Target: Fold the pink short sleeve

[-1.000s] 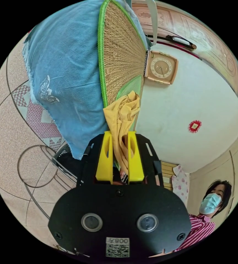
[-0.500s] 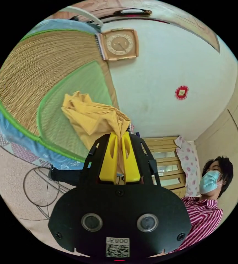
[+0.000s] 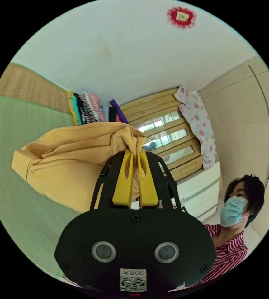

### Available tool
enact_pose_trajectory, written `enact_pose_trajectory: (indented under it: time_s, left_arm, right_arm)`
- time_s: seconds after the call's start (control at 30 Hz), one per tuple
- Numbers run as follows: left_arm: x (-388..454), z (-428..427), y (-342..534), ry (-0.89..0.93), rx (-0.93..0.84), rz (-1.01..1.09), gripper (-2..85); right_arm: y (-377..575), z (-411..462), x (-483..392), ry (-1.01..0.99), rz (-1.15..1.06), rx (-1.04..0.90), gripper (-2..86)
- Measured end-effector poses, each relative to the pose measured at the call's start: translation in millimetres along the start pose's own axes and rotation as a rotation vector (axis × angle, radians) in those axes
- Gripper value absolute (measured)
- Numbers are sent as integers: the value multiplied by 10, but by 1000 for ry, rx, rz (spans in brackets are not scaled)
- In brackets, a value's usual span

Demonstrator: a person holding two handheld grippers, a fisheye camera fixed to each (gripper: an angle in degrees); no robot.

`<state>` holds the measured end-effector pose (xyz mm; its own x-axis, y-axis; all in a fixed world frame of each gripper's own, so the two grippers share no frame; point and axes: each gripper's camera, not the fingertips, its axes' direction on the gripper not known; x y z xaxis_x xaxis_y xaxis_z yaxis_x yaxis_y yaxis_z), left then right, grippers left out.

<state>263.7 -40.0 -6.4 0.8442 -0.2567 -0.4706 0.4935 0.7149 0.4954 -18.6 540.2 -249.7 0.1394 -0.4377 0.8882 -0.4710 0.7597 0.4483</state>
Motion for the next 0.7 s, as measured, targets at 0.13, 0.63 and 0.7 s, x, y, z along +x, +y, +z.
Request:
enact_pose_trajectory:
  time_s: [0.13,0.63,0.7]
  left_arm:
    - [663,1384,-713,84,-163,65,24]
    - [794,3466,-1110,-175,-456,-235,26]
    - [1045,3546,-1176,-156,-460,-210,26]
  right_arm:
    - [14,-1347,-369,236,-160,154,4]
    - [1850,-3037,3134,340,265,369,5]
    - [1955,-3020,3171,364,241,371,5]
